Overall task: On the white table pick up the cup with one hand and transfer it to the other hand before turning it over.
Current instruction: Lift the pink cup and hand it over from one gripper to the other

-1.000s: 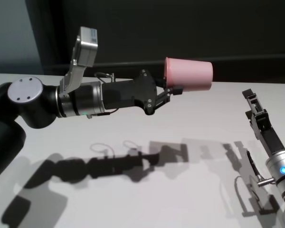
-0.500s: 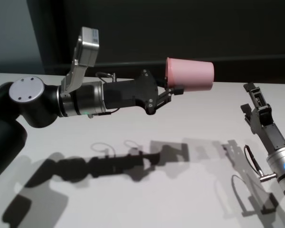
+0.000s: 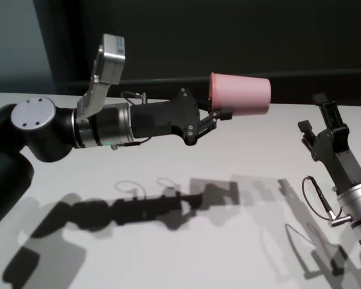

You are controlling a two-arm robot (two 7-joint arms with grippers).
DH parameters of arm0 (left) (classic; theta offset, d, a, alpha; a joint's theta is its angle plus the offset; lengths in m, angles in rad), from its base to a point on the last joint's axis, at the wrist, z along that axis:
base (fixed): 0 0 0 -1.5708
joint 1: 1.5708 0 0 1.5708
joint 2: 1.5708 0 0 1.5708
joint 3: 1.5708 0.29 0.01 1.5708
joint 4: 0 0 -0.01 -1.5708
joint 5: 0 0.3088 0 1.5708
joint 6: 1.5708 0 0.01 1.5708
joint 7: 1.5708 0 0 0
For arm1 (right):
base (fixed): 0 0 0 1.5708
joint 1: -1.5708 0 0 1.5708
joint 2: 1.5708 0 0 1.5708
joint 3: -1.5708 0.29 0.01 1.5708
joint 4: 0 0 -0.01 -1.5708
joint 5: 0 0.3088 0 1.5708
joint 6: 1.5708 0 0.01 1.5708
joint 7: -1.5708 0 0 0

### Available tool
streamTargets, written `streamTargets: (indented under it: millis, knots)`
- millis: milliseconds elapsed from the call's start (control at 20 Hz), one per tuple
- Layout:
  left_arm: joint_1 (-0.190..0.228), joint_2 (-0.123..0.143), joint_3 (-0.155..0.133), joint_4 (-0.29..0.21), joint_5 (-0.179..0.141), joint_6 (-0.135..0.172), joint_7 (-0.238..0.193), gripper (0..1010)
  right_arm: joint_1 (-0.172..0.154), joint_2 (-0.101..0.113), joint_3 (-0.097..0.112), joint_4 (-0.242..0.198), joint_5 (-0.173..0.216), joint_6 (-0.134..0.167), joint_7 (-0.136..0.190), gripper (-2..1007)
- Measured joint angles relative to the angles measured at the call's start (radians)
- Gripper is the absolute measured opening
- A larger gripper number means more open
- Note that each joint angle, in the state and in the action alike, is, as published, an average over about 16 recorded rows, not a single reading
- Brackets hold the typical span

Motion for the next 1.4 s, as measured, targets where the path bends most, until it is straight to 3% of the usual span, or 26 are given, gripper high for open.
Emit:
streamTargets:
  millis: [250, 450, 1400]
  knots:
    - [0.000, 0.000, 0.000, 0.000, 0.000, 0.000, 0.000, 49, 0.000, -0.003, -0.005, -0.002, 0.057, 0.024, 0.019, 1000]
    - [0.000, 0.000, 0.000, 0.000, 0.000, 0.000, 0.000, 49, -0.001, -0.004, -0.011, -0.004, 0.081, 0.027, 0.026, 1000]
    - [0.000, 0.000, 0.000, 0.000, 0.000, 0.000, 0.000, 49, -0.001, 0.022, -0.065, -0.007, 0.103, -0.005, 0.033, 1000]
